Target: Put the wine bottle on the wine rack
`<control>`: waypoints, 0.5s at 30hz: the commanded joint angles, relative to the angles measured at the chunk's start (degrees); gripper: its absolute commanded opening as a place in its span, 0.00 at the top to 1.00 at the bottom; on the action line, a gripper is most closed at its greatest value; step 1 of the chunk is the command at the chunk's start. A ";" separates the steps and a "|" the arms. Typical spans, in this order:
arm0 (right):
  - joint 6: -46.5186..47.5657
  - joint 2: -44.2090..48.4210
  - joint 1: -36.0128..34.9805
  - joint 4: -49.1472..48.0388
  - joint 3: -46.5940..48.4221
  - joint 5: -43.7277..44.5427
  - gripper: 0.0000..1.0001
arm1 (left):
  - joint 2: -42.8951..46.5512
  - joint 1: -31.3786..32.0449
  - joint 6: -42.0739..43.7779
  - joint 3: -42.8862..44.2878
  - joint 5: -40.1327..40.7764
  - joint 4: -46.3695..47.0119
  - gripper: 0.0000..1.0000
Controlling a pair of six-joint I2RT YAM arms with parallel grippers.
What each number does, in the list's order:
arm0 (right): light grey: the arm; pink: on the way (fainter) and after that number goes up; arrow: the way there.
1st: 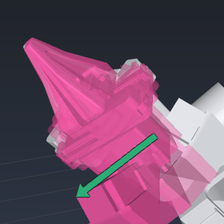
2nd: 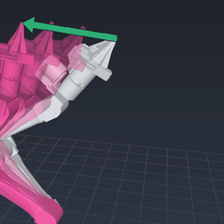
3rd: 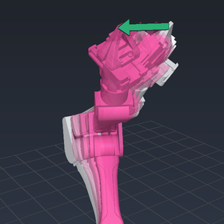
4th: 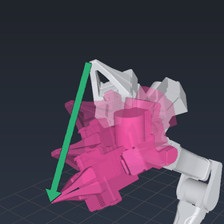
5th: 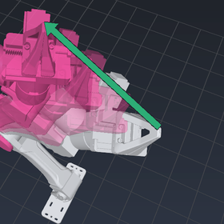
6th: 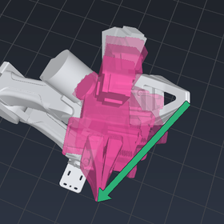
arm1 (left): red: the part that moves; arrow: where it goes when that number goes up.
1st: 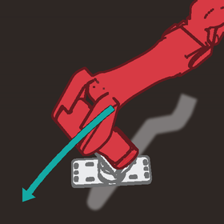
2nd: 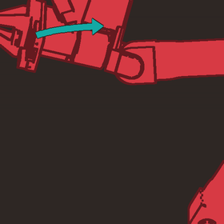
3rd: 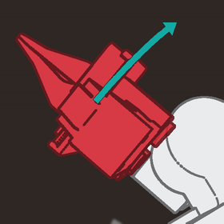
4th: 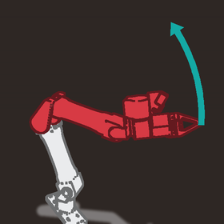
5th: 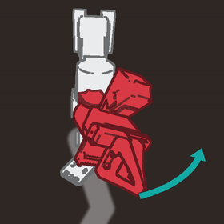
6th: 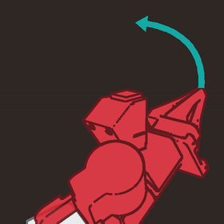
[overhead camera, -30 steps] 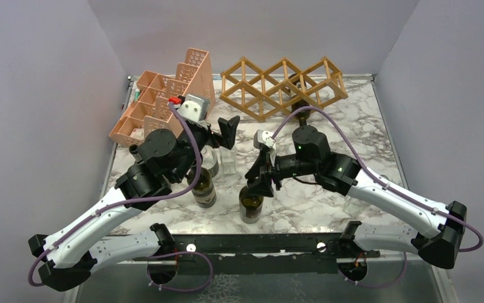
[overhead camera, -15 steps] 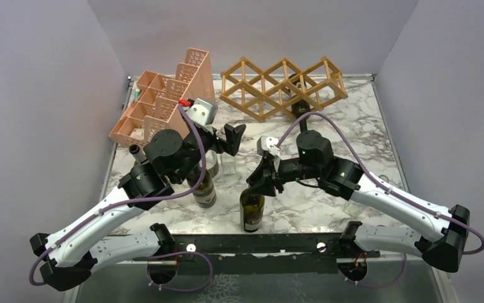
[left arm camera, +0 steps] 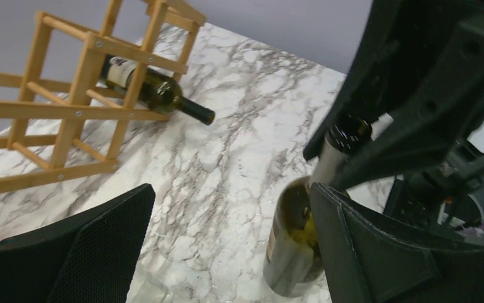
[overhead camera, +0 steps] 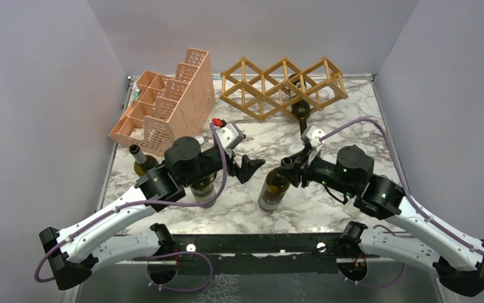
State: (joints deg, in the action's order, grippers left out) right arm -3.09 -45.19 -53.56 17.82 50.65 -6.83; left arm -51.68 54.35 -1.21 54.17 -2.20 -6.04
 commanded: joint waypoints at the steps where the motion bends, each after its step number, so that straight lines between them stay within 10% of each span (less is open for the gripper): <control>1: -10.26 6.26 -0.14 1.52 1.82 17.05 0.99 | -0.72 0.08 0.82 -1.36 -13.95 6.53 0.01; 15: -16.67 7.65 -0.14 6.69 9.86 25.58 0.99 | -9.43 0.14 -5.52 -14.06 -23.94 28.19 0.01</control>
State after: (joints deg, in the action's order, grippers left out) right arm -17.96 -36.88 -53.56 28.71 55.42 15.84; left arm -59.13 54.39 -5.02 40.12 -21.04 12.69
